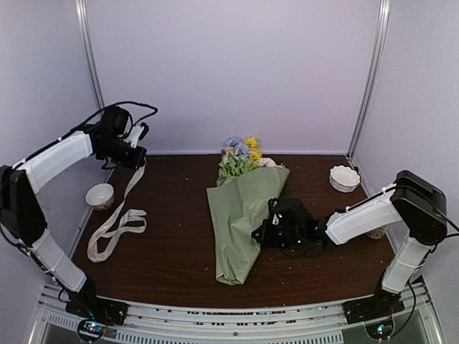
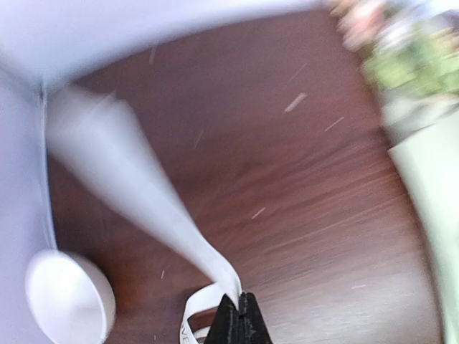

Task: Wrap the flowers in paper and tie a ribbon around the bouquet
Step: Pick up the ribbon from the corner of the board, then place the ribbon at the center of the board.

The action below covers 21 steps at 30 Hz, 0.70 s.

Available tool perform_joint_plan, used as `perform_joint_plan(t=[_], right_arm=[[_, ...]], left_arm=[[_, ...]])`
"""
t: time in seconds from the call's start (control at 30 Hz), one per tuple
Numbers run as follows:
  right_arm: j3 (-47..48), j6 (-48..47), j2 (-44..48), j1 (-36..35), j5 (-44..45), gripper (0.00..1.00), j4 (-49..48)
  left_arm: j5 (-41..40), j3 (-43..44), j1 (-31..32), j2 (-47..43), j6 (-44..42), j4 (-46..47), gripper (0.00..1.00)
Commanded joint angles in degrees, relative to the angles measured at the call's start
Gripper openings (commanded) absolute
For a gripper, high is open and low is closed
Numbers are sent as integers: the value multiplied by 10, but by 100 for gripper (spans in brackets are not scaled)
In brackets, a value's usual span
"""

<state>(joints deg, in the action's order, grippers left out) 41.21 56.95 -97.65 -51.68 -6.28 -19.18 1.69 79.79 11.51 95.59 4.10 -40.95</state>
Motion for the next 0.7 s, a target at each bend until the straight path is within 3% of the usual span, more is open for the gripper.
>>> perform_joint_plan(t=[0.0, 0.07, 0.17, 0.37, 0.53, 0.67], right_arm=[[3, -8, 22, 3, 6, 0, 21], [5, -10, 23, 3, 10, 0, 27], [7, -11, 21, 4, 12, 0, 28], [15, -3, 6, 4, 2, 0, 13], [26, -2, 4, 4, -7, 0, 17], [30, -1, 4, 5, -11, 0, 16]], left_arm=[[16, 102, 66, -149, -49, 52, 0], [3, 138, 83, -200, -67, 69, 0], [53, 134, 103, -281, -92, 119, 0], [332, -4, 138, -386, -60, 199, 0], [409, -131, 293, -407, -96, 181, 0], [404, -149, 429, -383, -108, 145, 0]])
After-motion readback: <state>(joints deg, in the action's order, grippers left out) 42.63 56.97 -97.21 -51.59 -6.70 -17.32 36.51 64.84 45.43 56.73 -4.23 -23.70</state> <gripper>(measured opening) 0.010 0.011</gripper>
